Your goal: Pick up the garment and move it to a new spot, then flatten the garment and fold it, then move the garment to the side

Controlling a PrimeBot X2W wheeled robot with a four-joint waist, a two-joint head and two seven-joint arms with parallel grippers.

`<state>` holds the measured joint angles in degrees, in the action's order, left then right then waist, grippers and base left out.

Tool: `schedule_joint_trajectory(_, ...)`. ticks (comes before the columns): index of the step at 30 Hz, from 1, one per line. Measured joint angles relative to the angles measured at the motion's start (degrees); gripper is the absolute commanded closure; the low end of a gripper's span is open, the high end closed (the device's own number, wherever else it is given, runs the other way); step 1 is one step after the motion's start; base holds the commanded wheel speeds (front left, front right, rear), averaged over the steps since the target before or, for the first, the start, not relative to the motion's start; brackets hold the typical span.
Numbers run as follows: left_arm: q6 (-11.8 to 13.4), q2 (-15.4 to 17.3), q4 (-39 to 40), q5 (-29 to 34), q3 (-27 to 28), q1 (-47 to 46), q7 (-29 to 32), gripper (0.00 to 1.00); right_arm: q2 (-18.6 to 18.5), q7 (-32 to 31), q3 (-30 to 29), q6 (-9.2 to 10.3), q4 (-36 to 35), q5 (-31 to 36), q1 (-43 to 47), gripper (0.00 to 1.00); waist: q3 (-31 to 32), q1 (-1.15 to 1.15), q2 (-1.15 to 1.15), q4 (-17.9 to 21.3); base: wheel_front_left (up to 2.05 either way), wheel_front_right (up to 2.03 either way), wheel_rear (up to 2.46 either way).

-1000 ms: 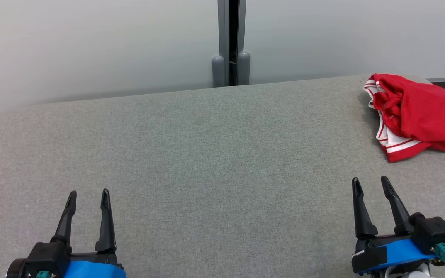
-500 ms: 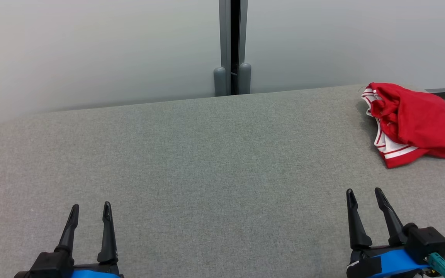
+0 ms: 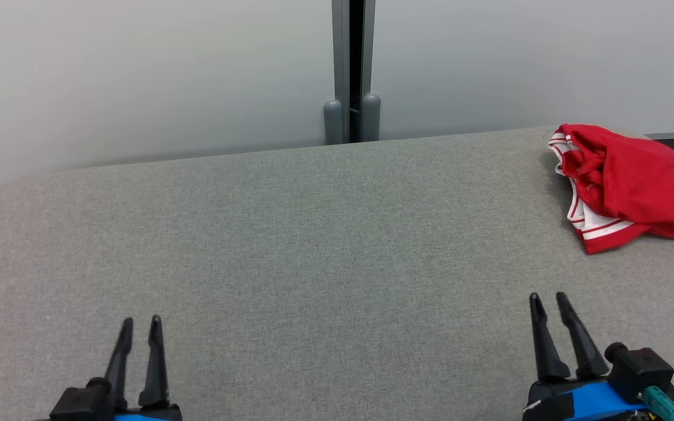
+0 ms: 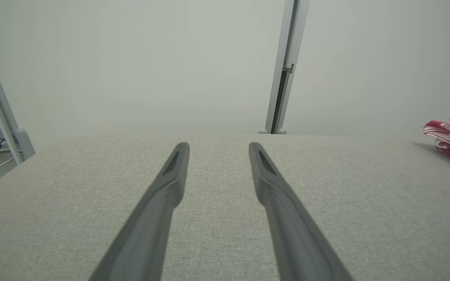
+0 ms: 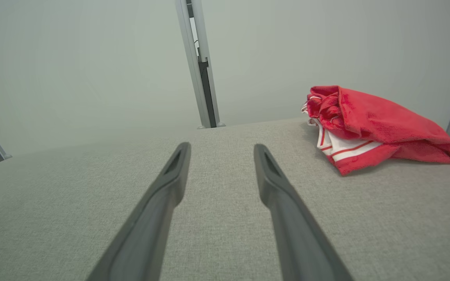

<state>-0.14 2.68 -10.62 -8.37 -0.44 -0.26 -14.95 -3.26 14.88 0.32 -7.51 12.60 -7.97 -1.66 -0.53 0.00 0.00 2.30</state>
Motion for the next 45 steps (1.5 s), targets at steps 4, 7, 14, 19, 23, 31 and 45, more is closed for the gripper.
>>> schedule_joint_trajectory(4, -0.02, -0.42, -2.07, -0.91, 0.07, 0.96, 0.78, 1.00, 0.00, -0.36, -0.04, 0.00, 1.76, -1.03, 0.73, 1.00, 0.00, 0.00, 0.00, -0.02, 0.00, 0.00, 0.00)
schedule_joint_trajectory(7, -0.16, -0.45, -2.47, -4.23, 0.42, 0.92, 1.83, 1.00, 0.00, -1.32, -0.26, 0.00, 1.79, -4.41, 0.73, 1.00, 0.01, 0.00, 0.00, -0.08, 0.00, 0.00, 0.00)
schedule_joint_trajectory(14, -0.98, -0.45, -2.47, -12.03, 0.88, 0.68, 3.55, 1.00, 0.01, -3.28, -0.87, 0.00, 1.80, -12.06, 0.64, 1.00, 0.03, 0.00, 0.00, -0.21, 0.00, 0.00, 0.00)
schedule_joint_trajectory(19, -1.38, -0.44, -2.47, -17.16, 1.24, 0.54, 4.80, 1.00, 0.01, -4.50, -1.27, 0.00, 1.79, -17.18, 0.49, 1.00, 0.05, 0.00, 0.00, -0.30, 0.00, 0.00, 0.00)
schedule_joint_trajectory(23, -1.66, -0.44, -2.47, -21.06, 1.60, 0.22, 5.71, 1.00, 0.02, -5.43, -1.59, 0.00, 1.78, -21.15, 0.45, 1.00, 0.06, 0.00, 0.00, -0.38, 0.00, 0.00, 0.00)
schedule_joint_trajectory(31, -2.16, -0.42, -2.49, -28.33, 2.10, -0.47, 7.43, 1.00, 0.03, -7.35, -2.20, 0.01, 1.77, -28.50, -0.12, 1.00, 0.08, 0.00, 0.00, -0.52, 0.00, 0.00, 0.00)
schedule_joint_trajectory(45, -3.28, -0.37, -2.69, -39.62, 3.10, -1.44, 10.35, 1.00, 0.09, -10.22, -3.13, 0.01, 1.70, -39.84, -0.99, 1.00, 0.12, 0.00, 0.00, -0.78, 0.00, 0.00, 0.00)
